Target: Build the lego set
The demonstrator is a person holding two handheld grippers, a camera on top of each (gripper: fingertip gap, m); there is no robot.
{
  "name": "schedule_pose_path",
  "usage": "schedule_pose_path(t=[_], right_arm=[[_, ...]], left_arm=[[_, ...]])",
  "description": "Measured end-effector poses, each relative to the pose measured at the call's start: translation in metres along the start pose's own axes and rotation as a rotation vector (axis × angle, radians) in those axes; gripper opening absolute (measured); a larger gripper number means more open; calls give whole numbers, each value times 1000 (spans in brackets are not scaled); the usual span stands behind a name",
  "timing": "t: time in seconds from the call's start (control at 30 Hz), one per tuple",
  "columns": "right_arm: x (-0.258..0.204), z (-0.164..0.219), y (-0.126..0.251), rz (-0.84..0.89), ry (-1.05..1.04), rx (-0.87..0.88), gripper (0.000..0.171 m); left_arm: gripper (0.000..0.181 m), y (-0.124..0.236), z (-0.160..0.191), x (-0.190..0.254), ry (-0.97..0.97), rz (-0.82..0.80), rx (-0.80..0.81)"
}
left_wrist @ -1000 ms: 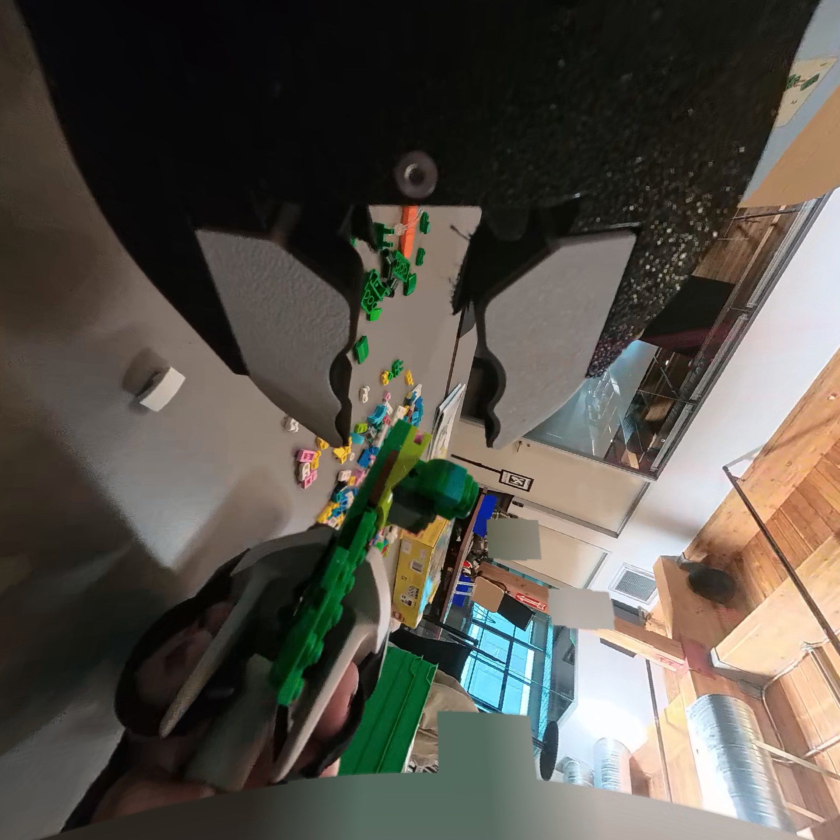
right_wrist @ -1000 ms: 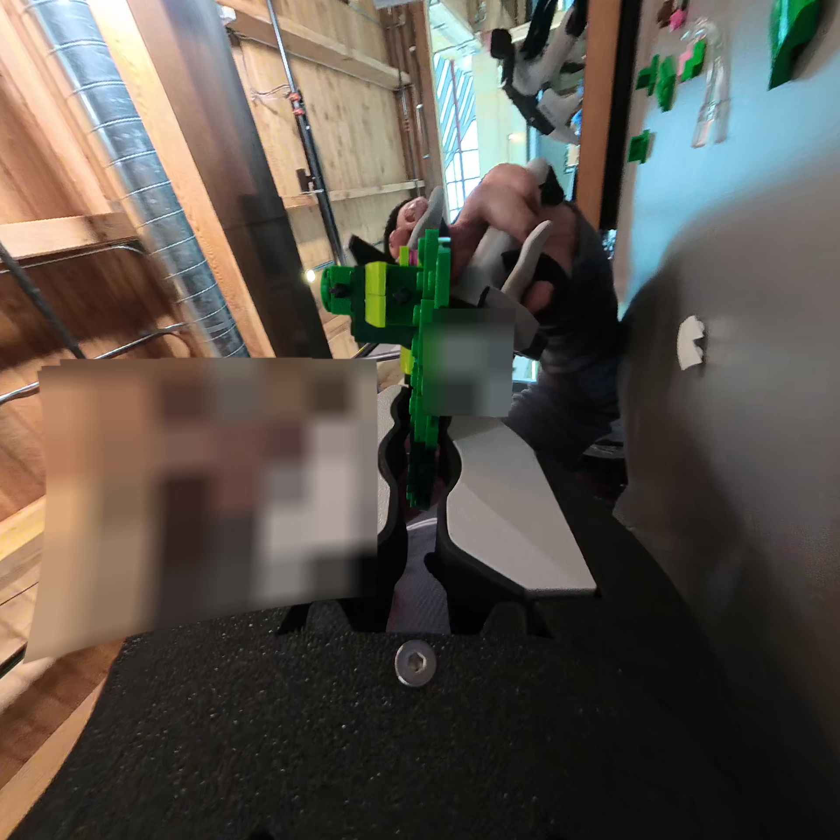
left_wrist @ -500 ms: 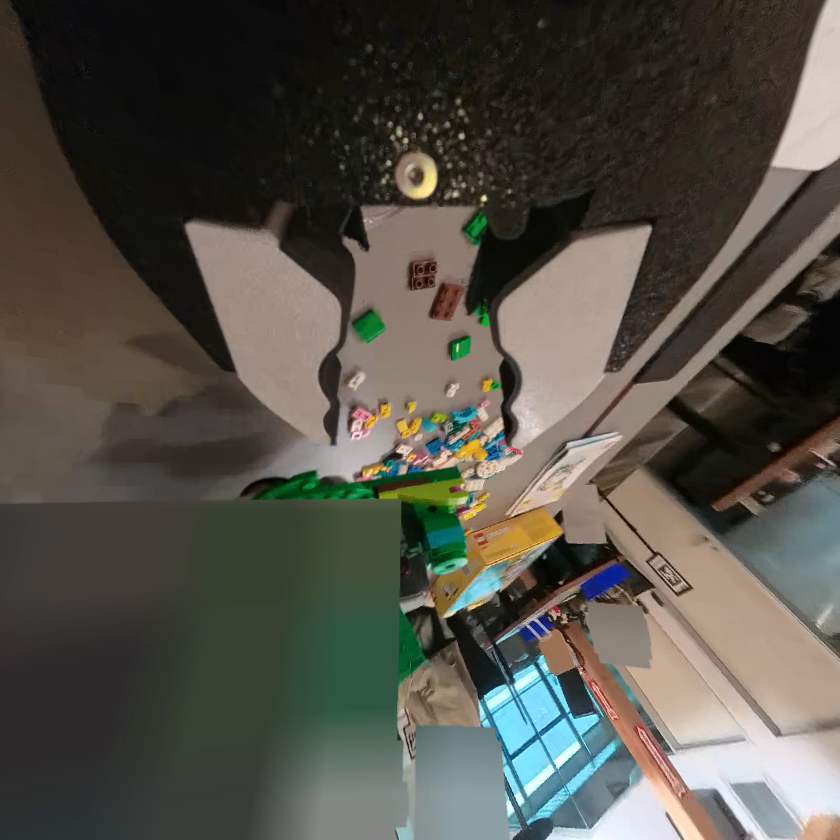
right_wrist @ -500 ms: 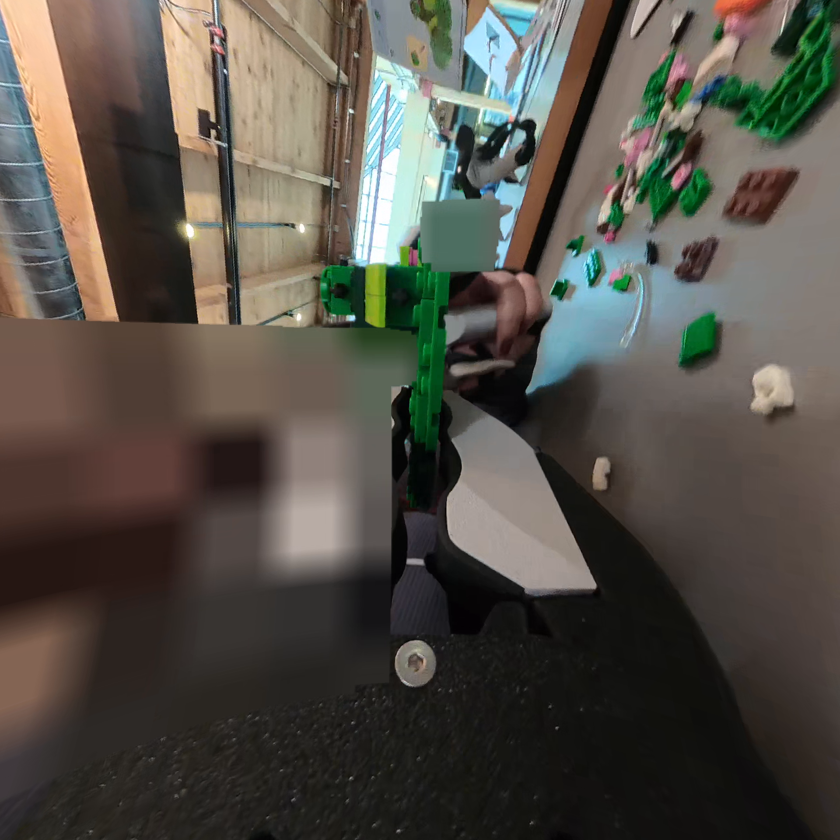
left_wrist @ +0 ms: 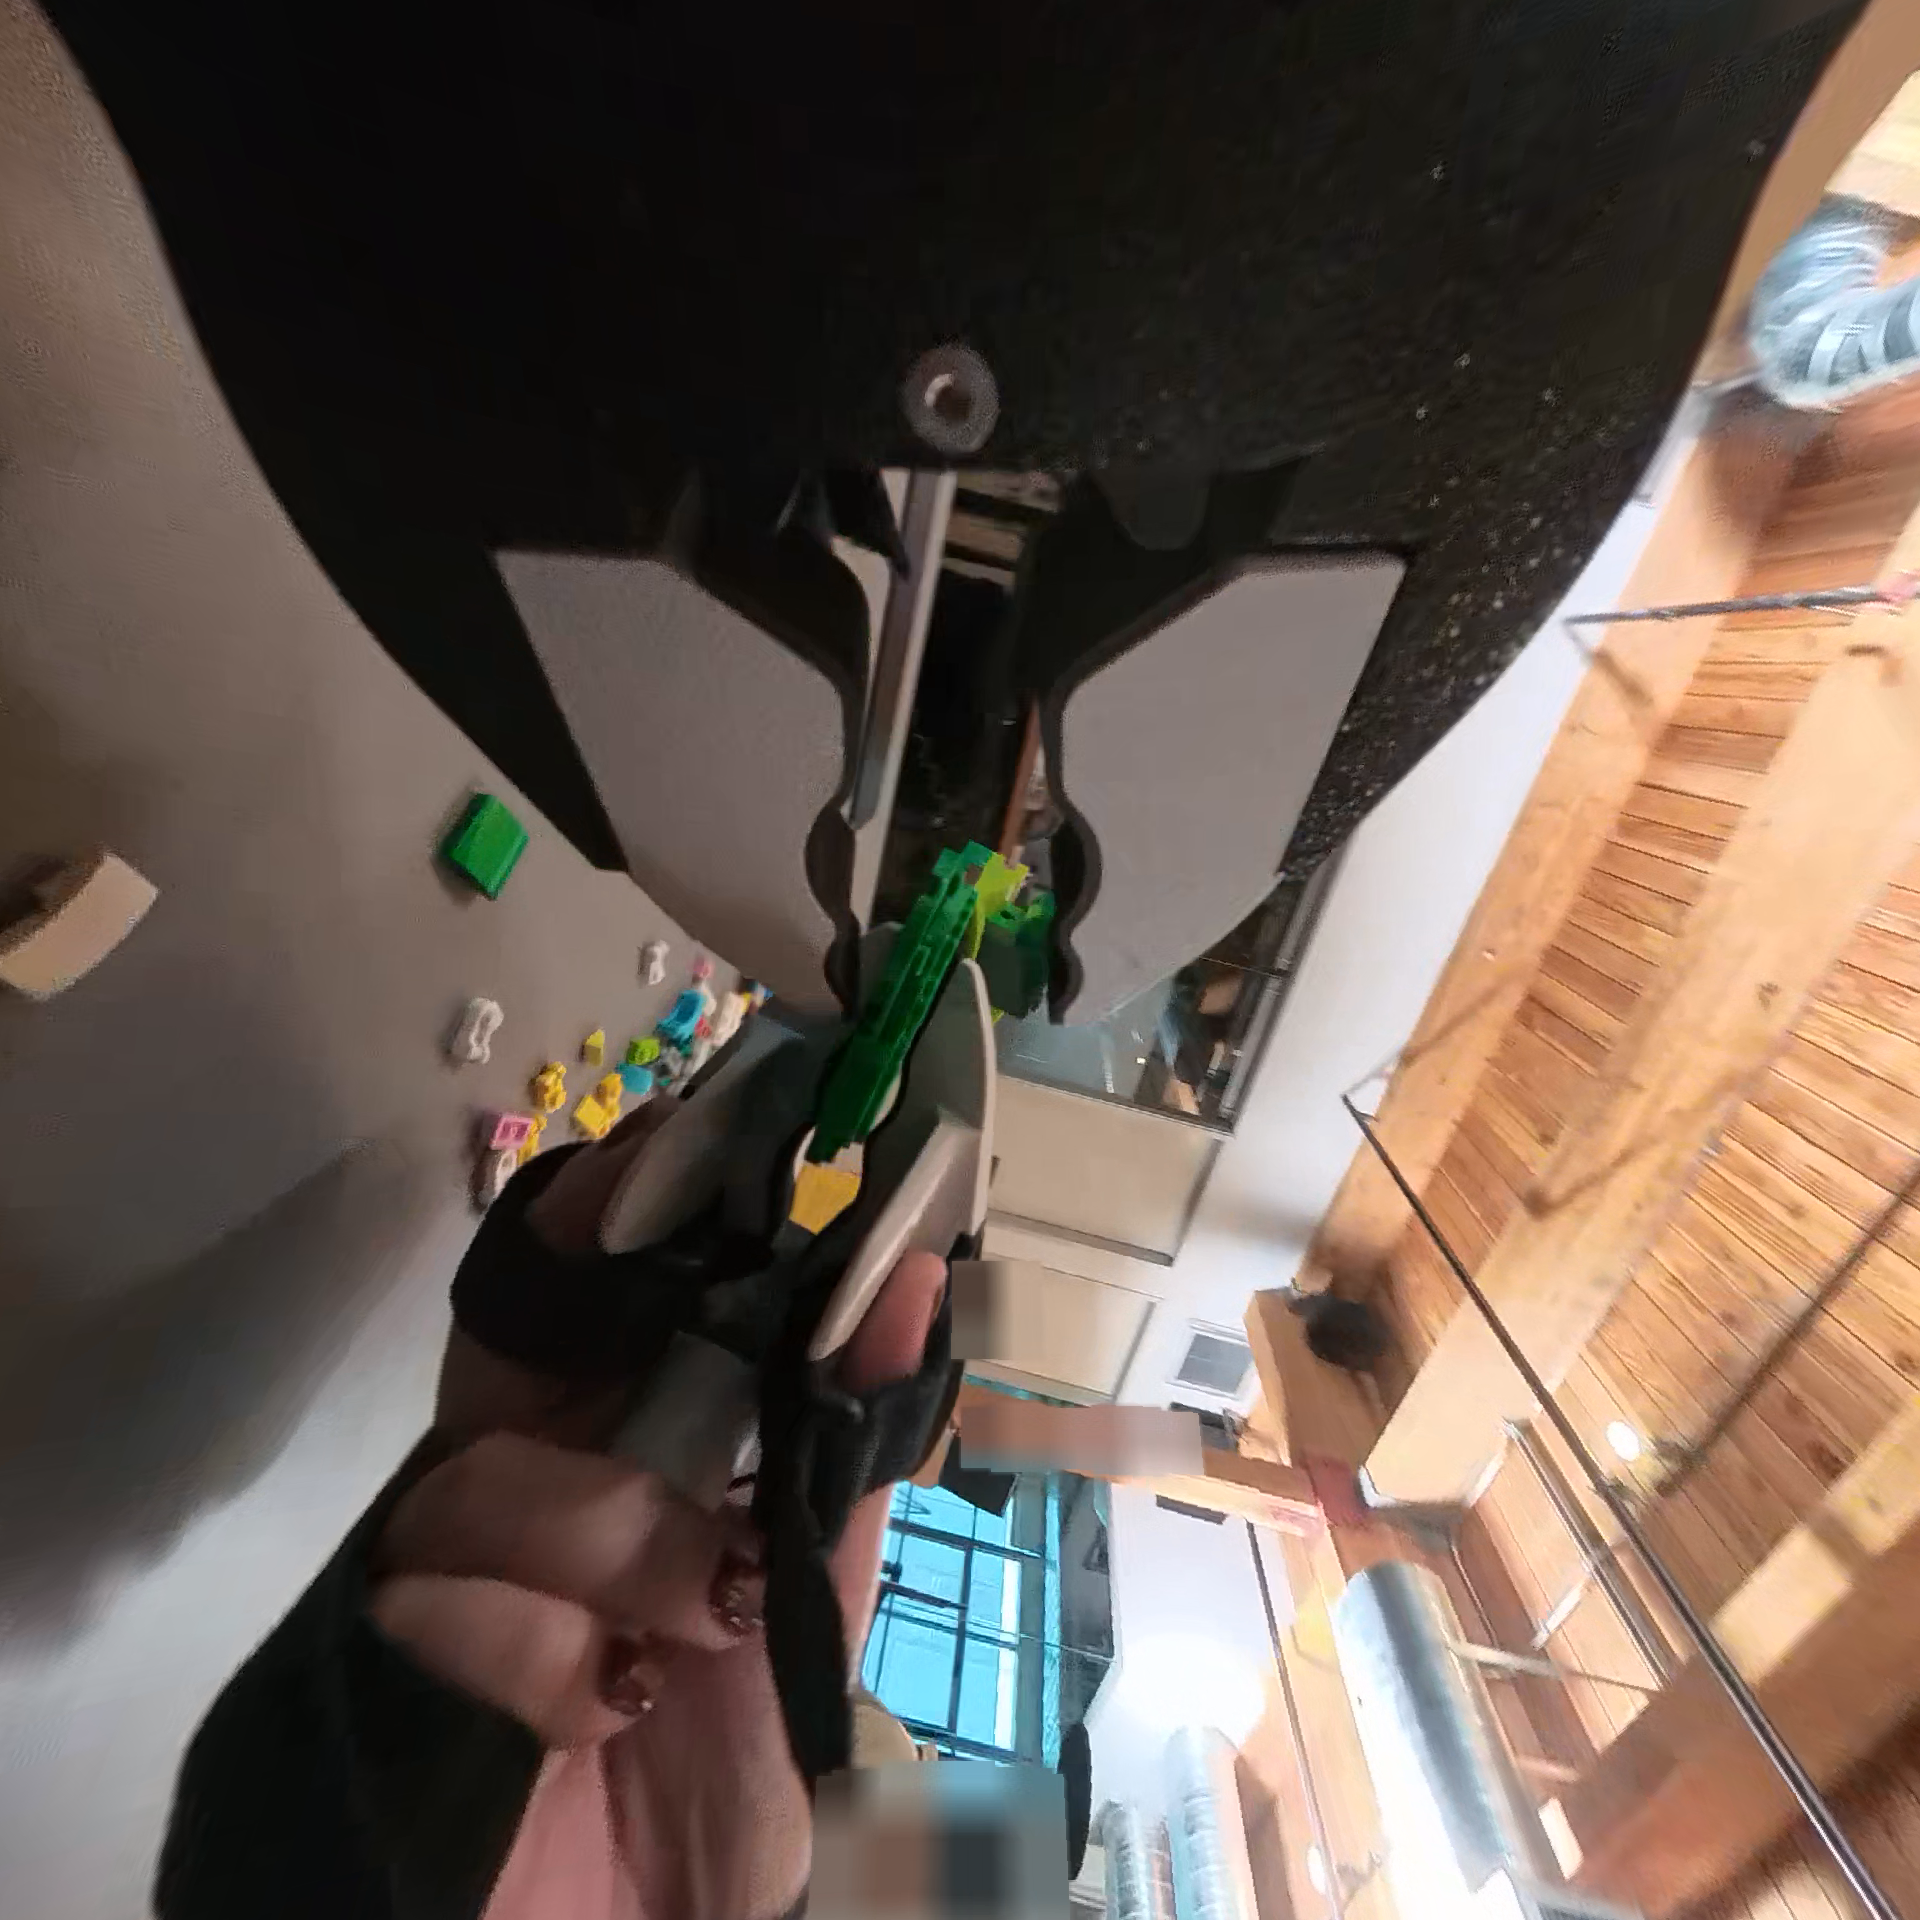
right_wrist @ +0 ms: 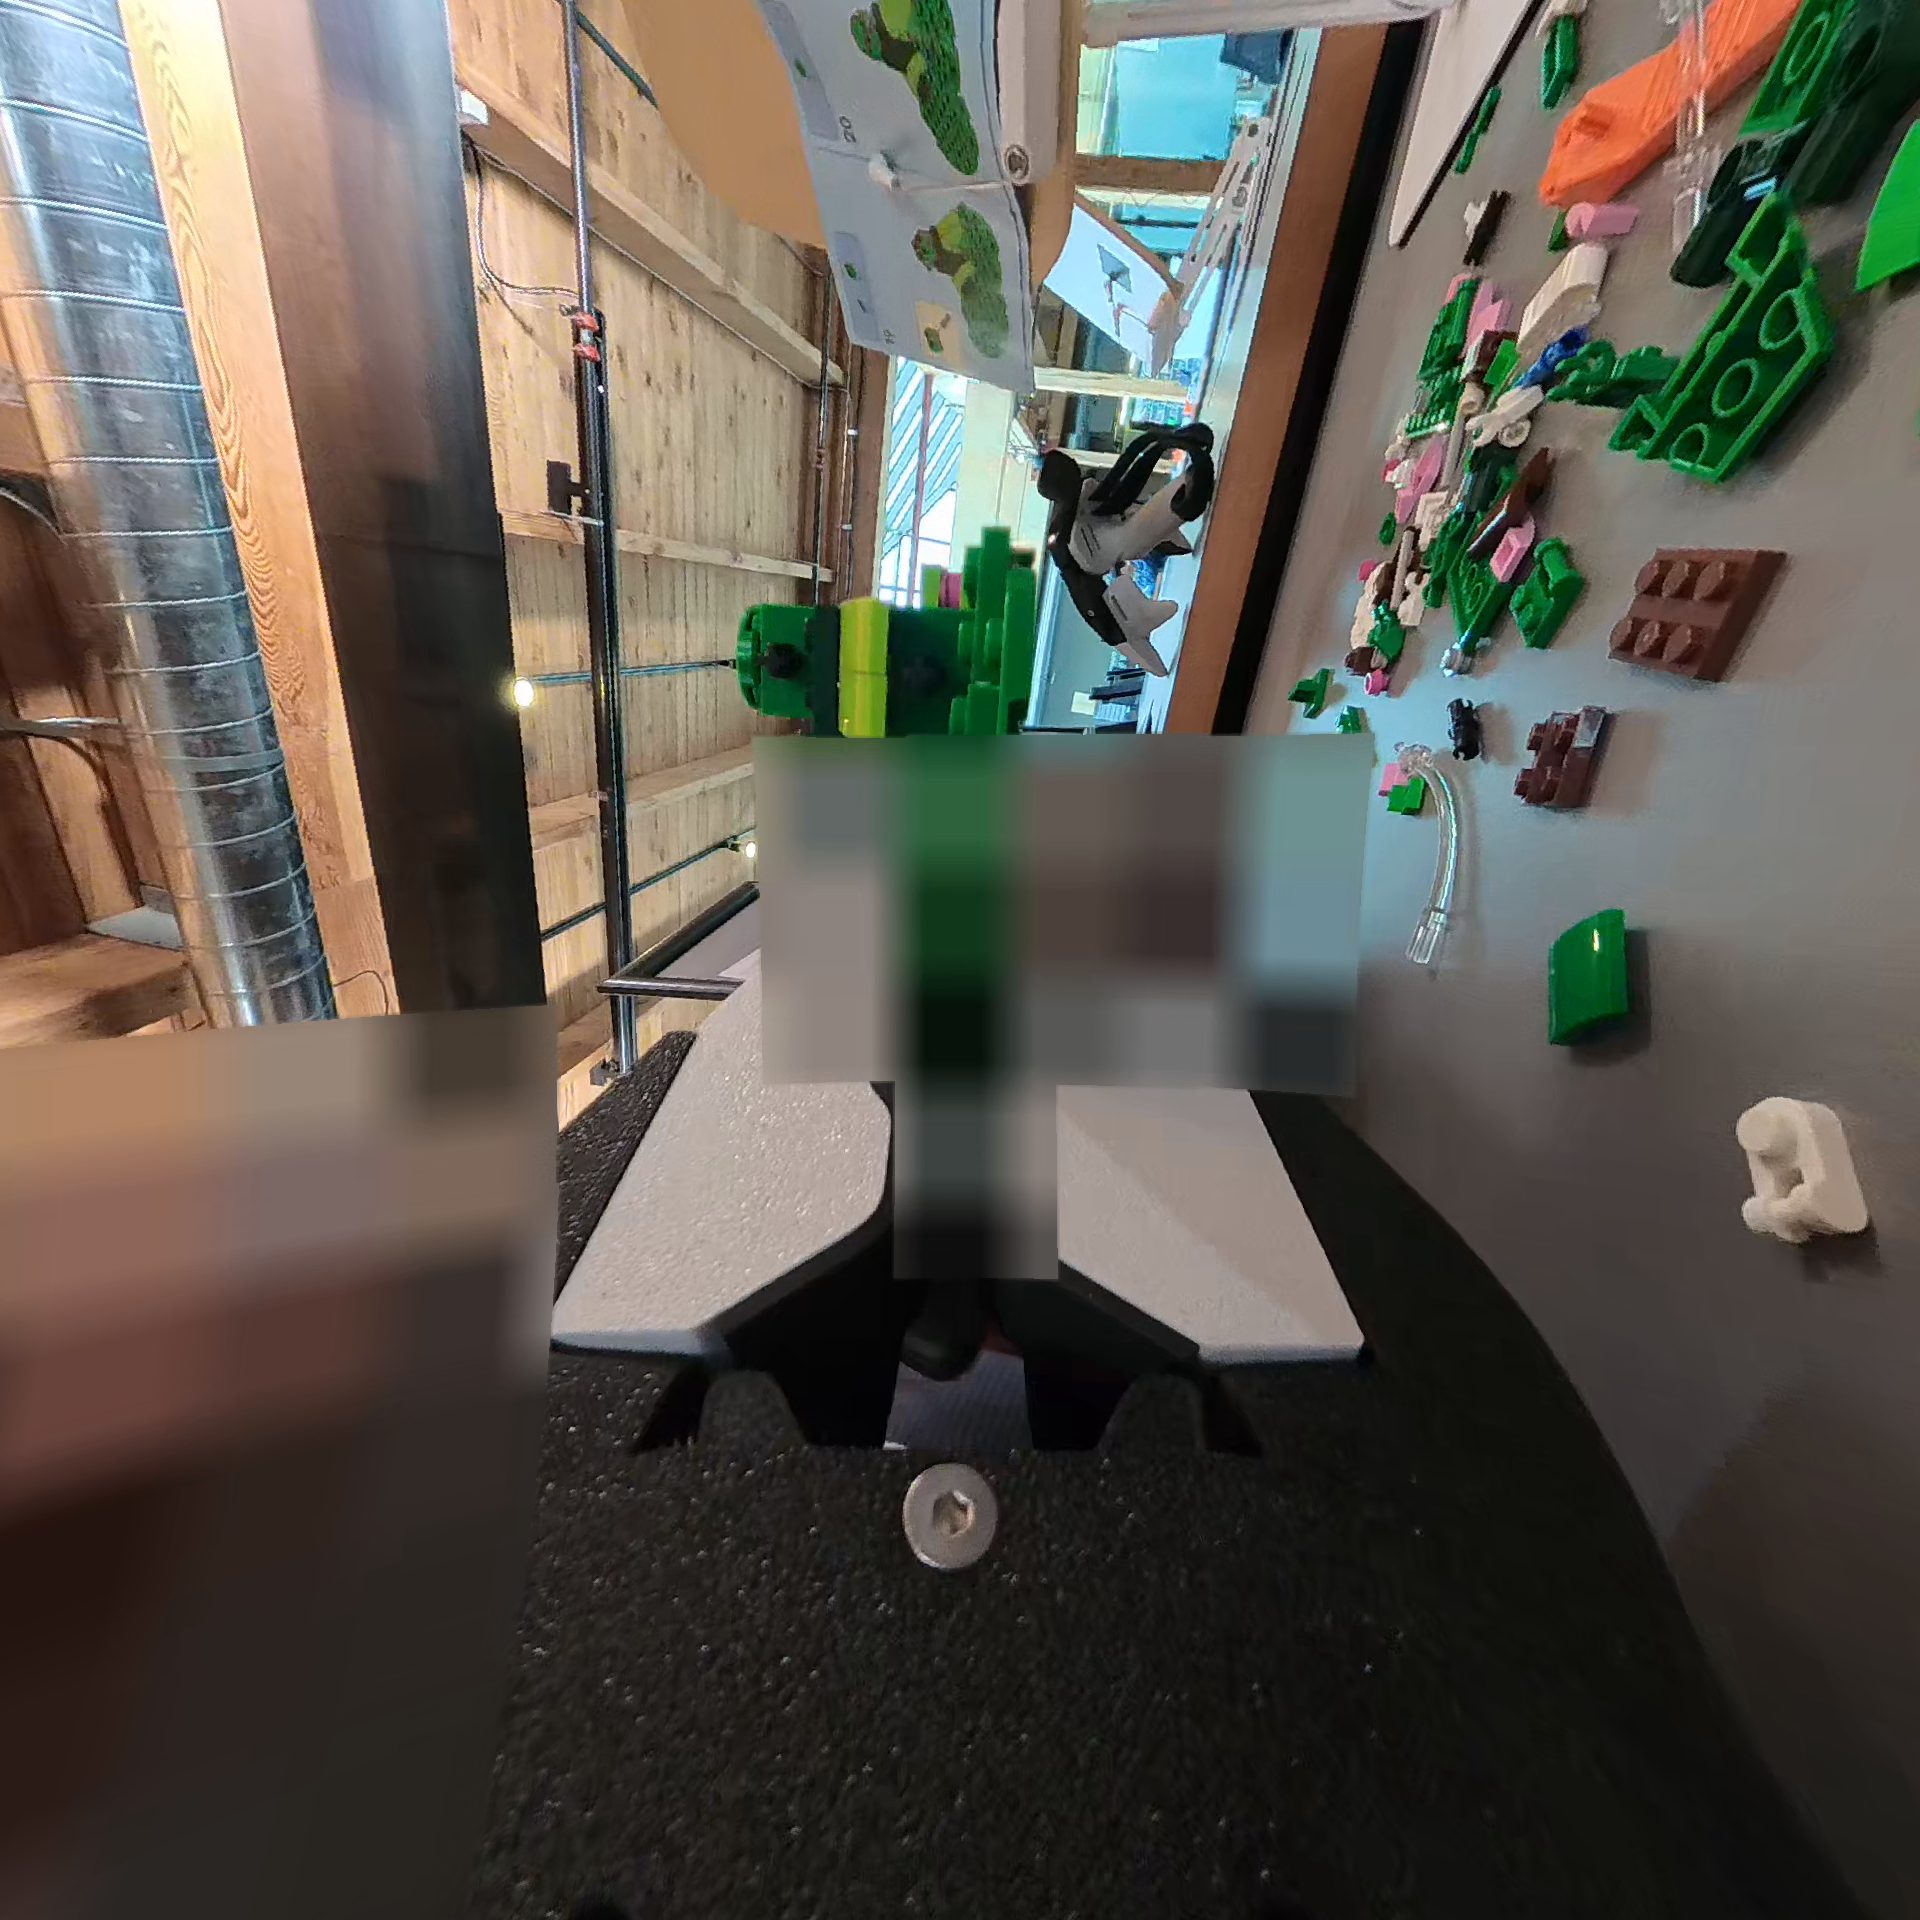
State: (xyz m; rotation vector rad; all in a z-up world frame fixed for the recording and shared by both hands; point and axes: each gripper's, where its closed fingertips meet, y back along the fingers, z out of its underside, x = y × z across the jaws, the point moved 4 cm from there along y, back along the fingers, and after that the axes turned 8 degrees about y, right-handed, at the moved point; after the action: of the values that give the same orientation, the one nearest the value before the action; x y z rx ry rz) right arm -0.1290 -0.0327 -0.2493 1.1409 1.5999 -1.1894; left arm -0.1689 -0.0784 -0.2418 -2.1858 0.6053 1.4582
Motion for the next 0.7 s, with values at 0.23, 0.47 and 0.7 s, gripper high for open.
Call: schedule_pose_path(t=[0.23, 0.47, 0.7], right_arm=[[-1, 2, -5, 15, 45, -20, 11], [-4, -1, -1, 10, 109, -7, 41], [2, -16, 31, 173, 408, 81, 55]], left_arm=[[11, 5, 0, 6, -129, -25, 27], [7, 7, 3, 2, -193, -74, 6], [7, 11, 16, -18, -95, -147, -49]])
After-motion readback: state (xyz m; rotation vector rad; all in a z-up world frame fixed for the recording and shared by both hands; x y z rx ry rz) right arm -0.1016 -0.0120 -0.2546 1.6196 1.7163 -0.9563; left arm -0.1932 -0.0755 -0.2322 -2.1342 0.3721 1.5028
